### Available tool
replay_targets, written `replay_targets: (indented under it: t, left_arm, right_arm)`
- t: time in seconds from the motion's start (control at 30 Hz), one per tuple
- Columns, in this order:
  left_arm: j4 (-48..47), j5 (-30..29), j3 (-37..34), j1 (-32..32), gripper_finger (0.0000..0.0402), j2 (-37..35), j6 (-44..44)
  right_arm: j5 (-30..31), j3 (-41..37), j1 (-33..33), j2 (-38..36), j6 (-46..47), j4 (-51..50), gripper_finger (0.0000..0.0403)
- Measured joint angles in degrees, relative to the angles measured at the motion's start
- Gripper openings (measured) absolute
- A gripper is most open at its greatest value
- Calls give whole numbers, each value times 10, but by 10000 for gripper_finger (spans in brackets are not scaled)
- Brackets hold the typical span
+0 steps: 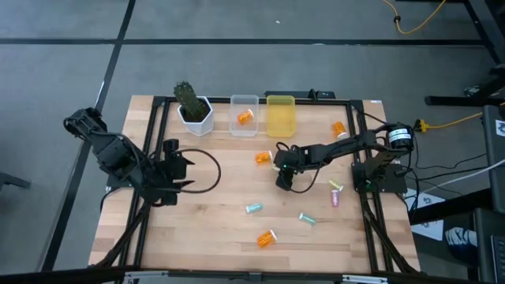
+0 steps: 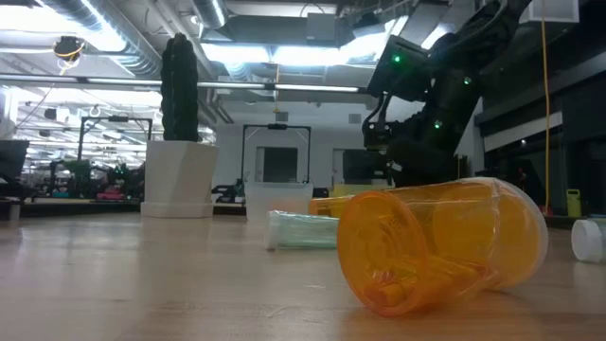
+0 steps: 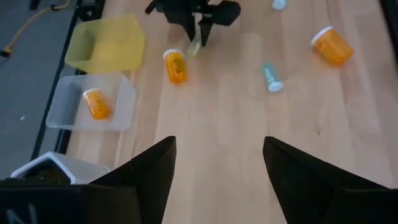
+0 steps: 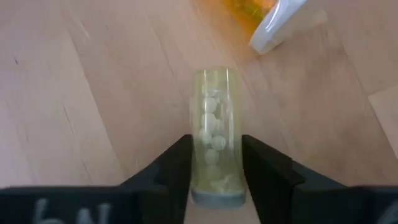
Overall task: Pick and place medicine bottles into bin by pill shape (circle, oval)
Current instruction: Put the left yellow pill bottle into the yellow bin
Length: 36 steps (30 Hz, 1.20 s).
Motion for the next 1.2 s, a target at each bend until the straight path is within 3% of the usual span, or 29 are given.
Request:
replay_targets:
  t: [0.13,0.3,0.5,0.6,0.8,0.97,1.2]
  left_arm:
    - [2,-14,-23,-1,236,0,-11]
    - [3,-37,-32,-1,236,0,-21]
    - [3,-58,-33,-1,236,0,-57]
    - [3,-65,-33,-1,236,0,-67]
    - [6,-70,-33,-1,236,0,-74]
    - [6,-71,-33,-1,236,0,-74]
    - [8,-72,-33,-1,236,1,-74]
  right_arm:
    - [0,14,0,-8,-1,-19,89]
    - [15,75,-5,-40,-37,-82,90]
    - [189,178,-31,-68,-92,-195,102]
    - [234,222,-65,-68,-118,-232,101]
    - [155,244,-171,-65,-121,-226,100]
    - [64,217,-250,-51,-105,-192,101]
    - [14,212,-291,-39,-113,-160,134]
